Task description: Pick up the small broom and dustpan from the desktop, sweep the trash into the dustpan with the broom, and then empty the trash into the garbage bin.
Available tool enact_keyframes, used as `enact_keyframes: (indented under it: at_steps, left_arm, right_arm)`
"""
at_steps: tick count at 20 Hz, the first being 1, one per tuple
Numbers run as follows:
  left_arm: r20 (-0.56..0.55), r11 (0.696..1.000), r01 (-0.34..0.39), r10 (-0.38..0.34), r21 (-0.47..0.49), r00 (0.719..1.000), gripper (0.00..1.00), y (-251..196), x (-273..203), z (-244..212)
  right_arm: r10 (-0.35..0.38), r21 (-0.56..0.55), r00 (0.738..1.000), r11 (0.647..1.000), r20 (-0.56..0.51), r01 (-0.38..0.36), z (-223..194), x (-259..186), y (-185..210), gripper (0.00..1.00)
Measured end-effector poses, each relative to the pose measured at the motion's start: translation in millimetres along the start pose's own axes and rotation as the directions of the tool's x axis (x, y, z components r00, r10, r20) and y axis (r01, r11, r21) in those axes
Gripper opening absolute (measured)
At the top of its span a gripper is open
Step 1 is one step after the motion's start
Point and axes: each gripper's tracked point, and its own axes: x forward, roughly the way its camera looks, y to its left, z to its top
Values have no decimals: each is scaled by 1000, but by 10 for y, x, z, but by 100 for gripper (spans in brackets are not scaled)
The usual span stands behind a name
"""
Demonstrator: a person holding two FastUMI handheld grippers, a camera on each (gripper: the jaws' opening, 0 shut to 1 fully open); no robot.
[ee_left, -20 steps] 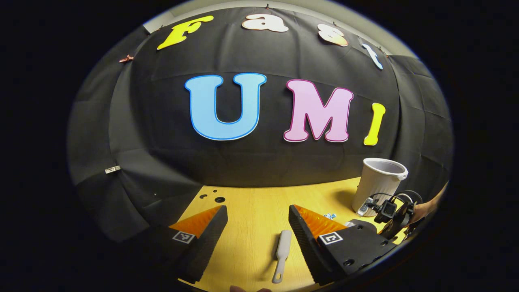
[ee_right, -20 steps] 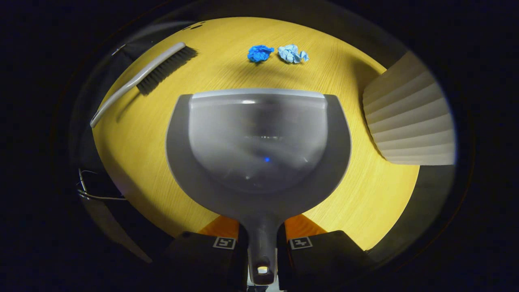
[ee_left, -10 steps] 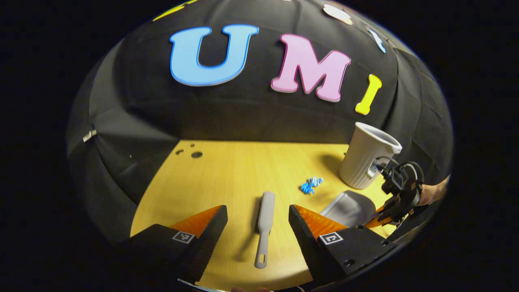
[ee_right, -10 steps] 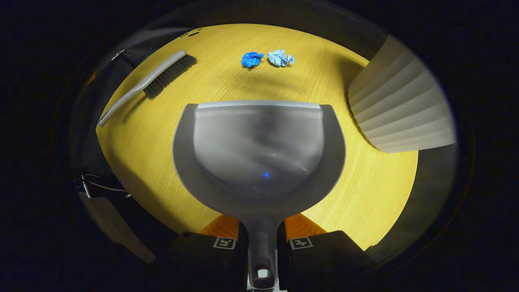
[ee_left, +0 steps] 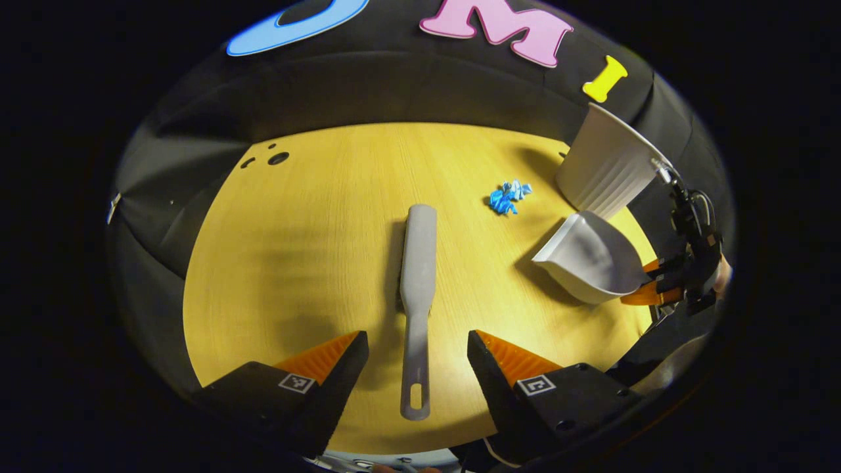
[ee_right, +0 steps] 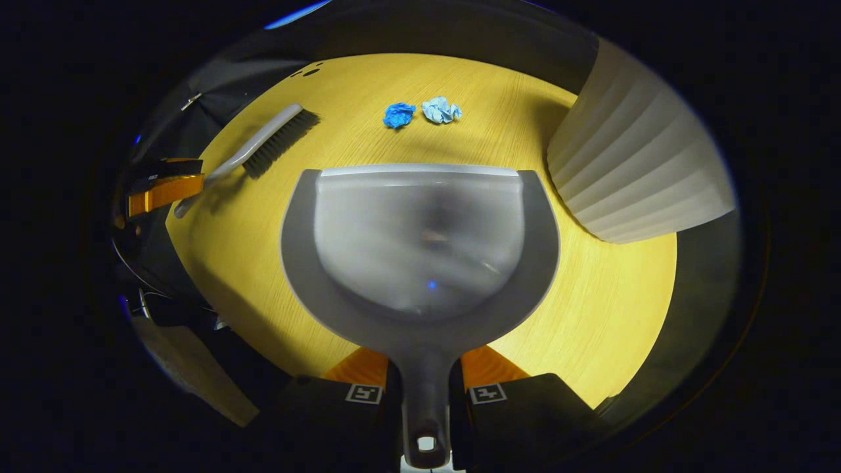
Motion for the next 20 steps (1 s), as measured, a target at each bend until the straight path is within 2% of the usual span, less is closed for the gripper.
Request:
enact_keyframes:
  at_steps: [8,12,13,14,15,16,17,18,19,20]
  left_arm:
    - [-136,999,-8,13,37,991,91,45,357,-79]
    - [-181,999,-24,32,47,983,75,65,455,-143]
    - [-197,998,-24,34,49,980,73,68,474,-175]
    - [-216,999,-22,32,50,976,77,63,499,-204]
    - [-232,998,-23,35,52,972,67,69,522,-230]
    - [-241,998,-28,42,58,970,63,86,547,-242]
    - [-252,998,-29,42,55,967,50,87,573,-257]
    - [-275,999,-26,37,44,961,45,84,596,-296]
    - [-291,999,-8,18,36,957,30,62,587,-325]
    - [-291,999,8,3,40,957,30,42,594,-316]
  right_arm:
    - [1,11,1000,1000,15,-1,-66,-85,-53,33]
    - [1,17,1000,1000,15,-2,-86,-75,-88,33]
    - [3,19,1000,1000,14,-3,-94,-78,-94,33]
    - [4,21,1000,1000,13,-4,-99,-68,-97,33]
    - [6,22,1000,1000,12,-6,-96,-70,-100,33]
    - [8,24,1000,1000,14,-8,-95,-67,-103,33]
    - [8,27,1000,1000,17,-8,-83,-71,-104,33]
    - [8,29,1000,1000,20,-8,-84,-68,-103,33]
    - [7,32,1000,999,23,-7,-84,-73,-107,33]
    - [7,32,1000,999,23,-7,-89,-77,-104,33]
